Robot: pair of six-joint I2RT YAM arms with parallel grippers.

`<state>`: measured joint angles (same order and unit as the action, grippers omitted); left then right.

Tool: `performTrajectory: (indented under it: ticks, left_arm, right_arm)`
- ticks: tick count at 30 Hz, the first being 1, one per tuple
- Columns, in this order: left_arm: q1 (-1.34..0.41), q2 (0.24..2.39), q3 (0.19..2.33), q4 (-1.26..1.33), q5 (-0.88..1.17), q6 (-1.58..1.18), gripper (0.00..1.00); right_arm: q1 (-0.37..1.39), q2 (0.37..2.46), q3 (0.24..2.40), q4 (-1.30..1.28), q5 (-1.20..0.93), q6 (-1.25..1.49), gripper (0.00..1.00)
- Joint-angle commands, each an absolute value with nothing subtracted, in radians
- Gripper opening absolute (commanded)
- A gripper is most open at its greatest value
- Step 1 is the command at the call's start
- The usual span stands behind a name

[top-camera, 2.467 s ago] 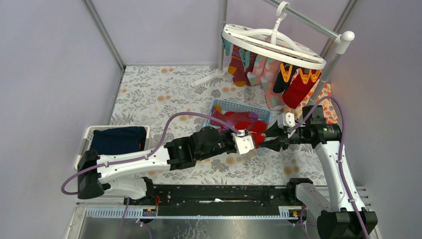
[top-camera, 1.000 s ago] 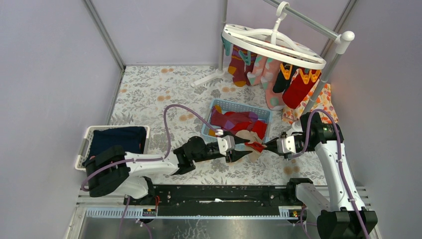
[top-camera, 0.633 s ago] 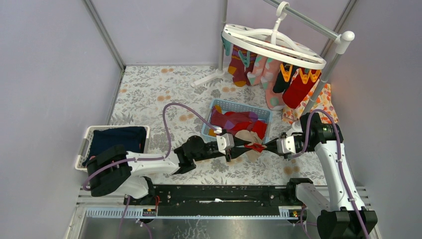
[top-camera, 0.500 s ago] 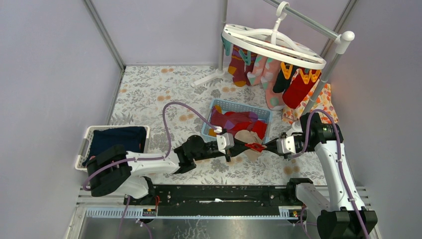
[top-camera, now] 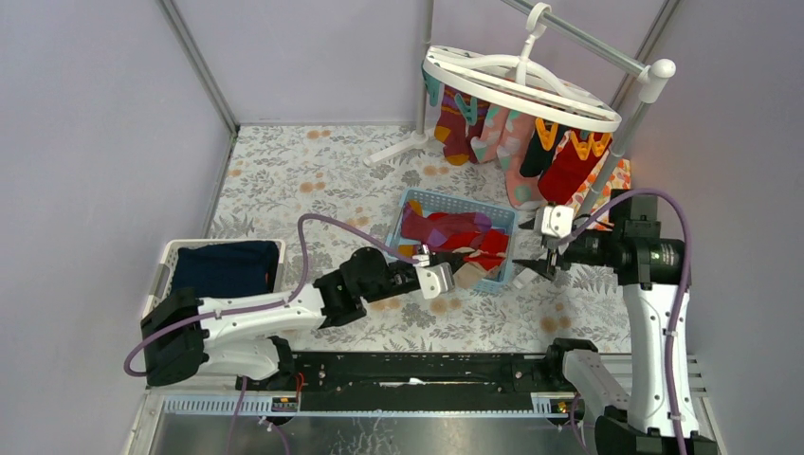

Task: Clip the socks to the hanger
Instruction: Pick up the sock from the bin, then open the clamp at the hanger.

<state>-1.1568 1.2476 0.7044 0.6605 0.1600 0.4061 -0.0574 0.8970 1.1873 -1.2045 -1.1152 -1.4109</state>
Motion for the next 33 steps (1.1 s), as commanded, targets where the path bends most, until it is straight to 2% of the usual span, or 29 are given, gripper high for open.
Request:
performTrajectory:
  ticks: [1,10,15,21,24,27,33]
  left_arm:
    - [-1.170,1.232,0.797,0.528,0.076,0.550,0.00]
    - [-1.168,1.314,0.928,0.456,0.096,0.464,0.00]
    - [-1.135,1.343,0.955,0.498,0.158,0.412,0.00]
    - [-1.103,1.401,1.064,0.478,0.273,0.389,0.00]
    - [-1.092,1.423,1.118,0.429,0.317,0.388,0.00]
    - [-1.083,1.434,1.142,0.414,0.349,0.385,0.00]
    - [-1.081,1.422,1.134,0.412,0.370,0.372,0.00]
  right_arm:
    - [-0.100,0.881,1.273,-1.042,-0.914,-0.932,0.72]
    - [-0.194,0.879,1.400,-0.869,-0.688,-0.515,0.71]
    - [-0.258,0.869,1.472,-0.869,-0.554,-0.450,0.58]
    - [-0.273,0.846,1.582,-0.900,-0.351,-0.427,0.58]
    - [-0.273,0.825,1.559,-0.854,-0.285,-0.395,0.65]
    - [-0.289,0.838,1.550,-0.813,-0.338,-0.360,0.71]
    - [-0.336,0.869,1.500,-0.683,-0.496,-0.303,0.71]
